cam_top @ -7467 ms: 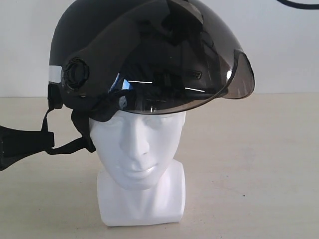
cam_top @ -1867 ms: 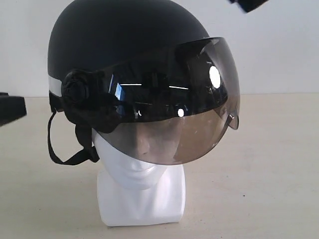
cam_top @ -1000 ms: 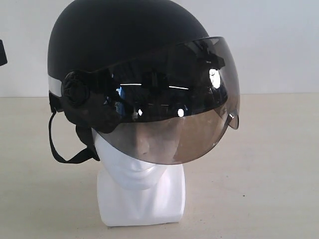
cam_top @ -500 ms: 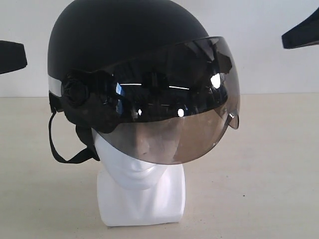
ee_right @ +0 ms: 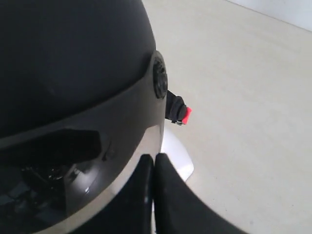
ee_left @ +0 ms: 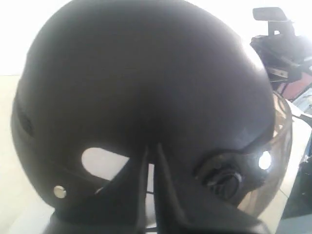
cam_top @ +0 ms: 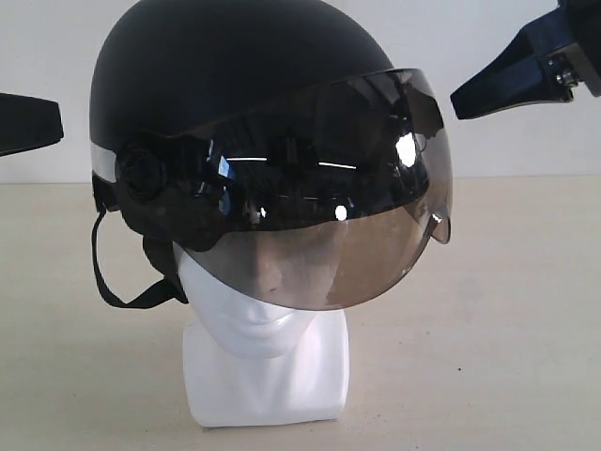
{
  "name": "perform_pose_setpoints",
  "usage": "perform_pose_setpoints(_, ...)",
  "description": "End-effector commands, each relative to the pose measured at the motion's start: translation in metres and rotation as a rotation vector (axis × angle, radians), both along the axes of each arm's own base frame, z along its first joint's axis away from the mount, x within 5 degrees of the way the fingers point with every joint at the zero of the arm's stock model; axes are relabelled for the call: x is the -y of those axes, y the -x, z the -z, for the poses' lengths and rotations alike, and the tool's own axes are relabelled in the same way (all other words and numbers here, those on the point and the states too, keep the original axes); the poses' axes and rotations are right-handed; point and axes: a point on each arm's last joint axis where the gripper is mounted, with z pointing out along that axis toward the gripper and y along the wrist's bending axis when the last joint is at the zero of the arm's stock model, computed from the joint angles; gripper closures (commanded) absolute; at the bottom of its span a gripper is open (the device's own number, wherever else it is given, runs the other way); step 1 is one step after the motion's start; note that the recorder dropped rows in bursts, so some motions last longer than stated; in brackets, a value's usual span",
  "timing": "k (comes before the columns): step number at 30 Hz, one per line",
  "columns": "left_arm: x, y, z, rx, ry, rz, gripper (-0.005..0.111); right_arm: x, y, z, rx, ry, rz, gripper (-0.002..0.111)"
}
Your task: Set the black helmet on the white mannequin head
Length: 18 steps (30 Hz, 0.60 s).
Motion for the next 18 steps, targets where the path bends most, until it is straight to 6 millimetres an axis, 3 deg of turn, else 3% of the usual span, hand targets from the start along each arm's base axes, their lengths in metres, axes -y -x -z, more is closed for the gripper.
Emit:
perform_pose_setpoints(1,-0.002,-0.003,0.001,0.007,-0.034,-0.021,0.102,-0.013,0.004,0.000,-0.007,0.016,-0.044,0.109)
perform_pose_setpoints(6,-0.003,-0.007,0.004,-0.004,-0.041,-0.035,0.102,-0.028,0.009,0.001,-0.019,0.028,-0.088,0.109)
perform_pose_setpoints(12,-0.005,-0.016,0.011,-0.021,-0.056,-0.033,0.102,-0.027,0.010,0.003,-0.044,0.048,-0.069,0.109)
perform_pose_setpoints(18,-0.006,-0.027,0.021,-0.037,-0.069,-0.022,0.102,-0.025,0.020,-0.008,-0.002,0.057,-0.069,0.109)
